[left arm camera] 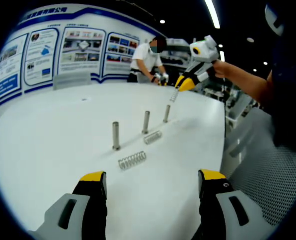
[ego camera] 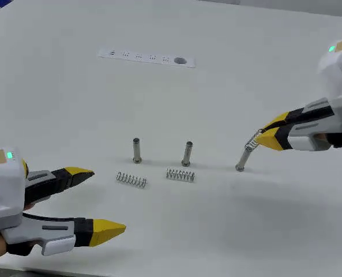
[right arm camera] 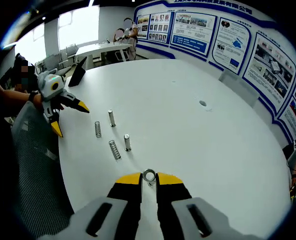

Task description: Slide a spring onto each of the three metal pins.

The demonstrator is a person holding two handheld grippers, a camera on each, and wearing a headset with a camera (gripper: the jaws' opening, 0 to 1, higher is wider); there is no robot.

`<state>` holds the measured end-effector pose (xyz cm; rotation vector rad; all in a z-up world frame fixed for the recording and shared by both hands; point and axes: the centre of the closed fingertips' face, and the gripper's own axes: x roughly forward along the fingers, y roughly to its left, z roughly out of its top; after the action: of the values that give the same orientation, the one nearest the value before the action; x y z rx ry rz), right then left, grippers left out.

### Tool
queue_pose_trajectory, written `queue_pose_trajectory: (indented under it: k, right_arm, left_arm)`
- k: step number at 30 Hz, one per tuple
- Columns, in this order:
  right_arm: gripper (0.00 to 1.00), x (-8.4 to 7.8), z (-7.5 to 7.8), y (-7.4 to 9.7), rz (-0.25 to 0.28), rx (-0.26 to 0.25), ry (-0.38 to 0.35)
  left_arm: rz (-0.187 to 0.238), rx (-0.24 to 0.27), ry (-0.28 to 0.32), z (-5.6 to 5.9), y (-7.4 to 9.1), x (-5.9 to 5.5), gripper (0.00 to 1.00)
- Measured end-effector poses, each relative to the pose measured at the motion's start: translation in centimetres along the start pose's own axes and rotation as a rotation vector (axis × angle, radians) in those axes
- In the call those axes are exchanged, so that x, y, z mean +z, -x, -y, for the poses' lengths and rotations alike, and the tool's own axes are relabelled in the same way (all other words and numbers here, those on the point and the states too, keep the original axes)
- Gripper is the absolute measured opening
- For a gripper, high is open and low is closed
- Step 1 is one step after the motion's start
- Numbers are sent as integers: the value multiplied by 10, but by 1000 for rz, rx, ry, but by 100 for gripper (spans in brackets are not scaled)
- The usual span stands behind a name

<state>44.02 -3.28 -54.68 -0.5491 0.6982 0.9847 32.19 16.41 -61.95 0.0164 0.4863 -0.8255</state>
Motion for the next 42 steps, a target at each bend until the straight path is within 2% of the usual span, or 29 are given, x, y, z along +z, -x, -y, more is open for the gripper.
queue_pose_trajectory:
  k: [3, 16, 28, 42]
  right_arm:
    - [12, -2, 7, -4, -16, -7, -12]
    - [12, -11, 12, -15, -73, 10, -41]
    - [12, -16, 12, -22, -101, 25, -47]
    - [12, -31, 14, -43, -136, 36, -68]
  left_arm:
    - [0, 1, 0, 0, 0, 0, 76]
    - [5, 11, 7, -2, 1, 1, 76]
    - [5, 13, 9, -3, 1, 0, 77]
    - [7, 14, 14, -4, 1, 1, 76]
